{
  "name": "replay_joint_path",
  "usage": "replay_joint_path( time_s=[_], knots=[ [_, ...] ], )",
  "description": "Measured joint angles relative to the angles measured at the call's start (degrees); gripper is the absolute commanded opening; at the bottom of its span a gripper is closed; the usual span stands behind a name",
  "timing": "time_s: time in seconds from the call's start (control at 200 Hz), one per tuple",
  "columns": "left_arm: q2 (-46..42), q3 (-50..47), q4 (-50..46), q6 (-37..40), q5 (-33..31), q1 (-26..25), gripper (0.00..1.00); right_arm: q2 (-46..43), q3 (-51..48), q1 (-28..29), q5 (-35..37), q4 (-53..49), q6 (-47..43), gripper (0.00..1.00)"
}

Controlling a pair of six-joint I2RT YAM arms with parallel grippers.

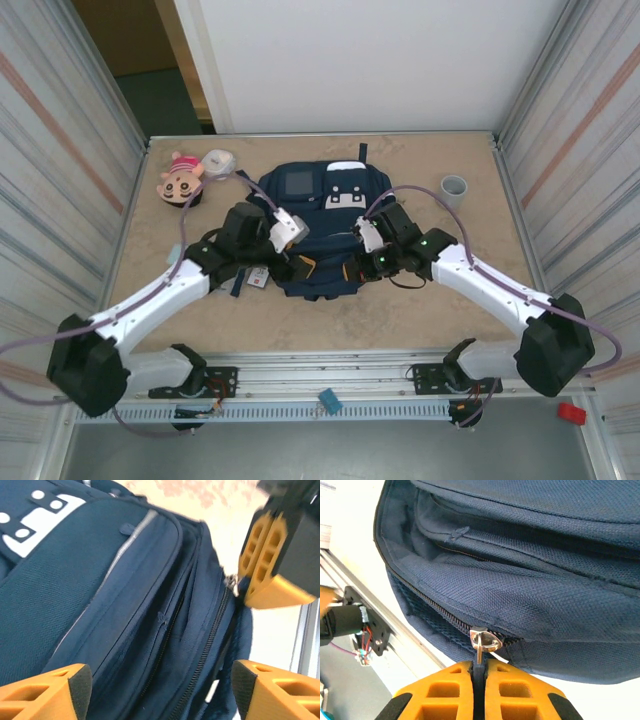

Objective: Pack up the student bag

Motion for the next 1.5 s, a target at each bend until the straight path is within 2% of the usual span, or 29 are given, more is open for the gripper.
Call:
replay_joint_path(
  time_s=[0.095,0.19,0.411,0.501,0.651,0.842,1.223,1.368,1.498],
  knots=[
    [4.87,2.32,-0.11,5.77,1.46,-0.90,0.75,-0.70,0.00,0.00,0.00,0.17,0.00,0.00],
    [8.98,4.87,0.04,9.53,2.97,-2.71,0.68,-1.05,0.00,0.00,-0.02,0.33,0.00,0.00],
    [13.90,7.89,0.42,14.43,3.91,-4.90,0.16,-1.20,0.00,-0.57,0.00,0.42,-0.07,0.00],
    [13.11,7.82,0.90,15.06,4.72,-4.72,0.06,-1.75,0.00,-2.29,-0.42,0.42,-0.24,0.00],
    [8.28,6.40,2.56,15.15,8.26,-2.12,0.03,-3.76,-0.09,-7.37,-3.26,1.33,-1.16,0.00],
    [1.31,5.38,1.27,15.04,11.61,2.67,0.02,-5.31,-1.07,-16.70,-4.20,2.01,-1.27,0.00],
    [-3.67,5.55,0.76,13.62,18.99,4.94,0.01,-1.88,-3.26,-30.95,-6.95,4.37,-1.05,0.00],
    [-3.74,6.67,0.26,13.07,21.00,4.96,0.01,2.45,-3.37,-34.23,-9.18,7.21,-0.81,0.00],
    [-3.74,7.04,-0.72,12.87,21.11,5.16,0.02,5.90,-3.34,-34.95,-12.90,9.90,-0.57,0.00]
  ],
)
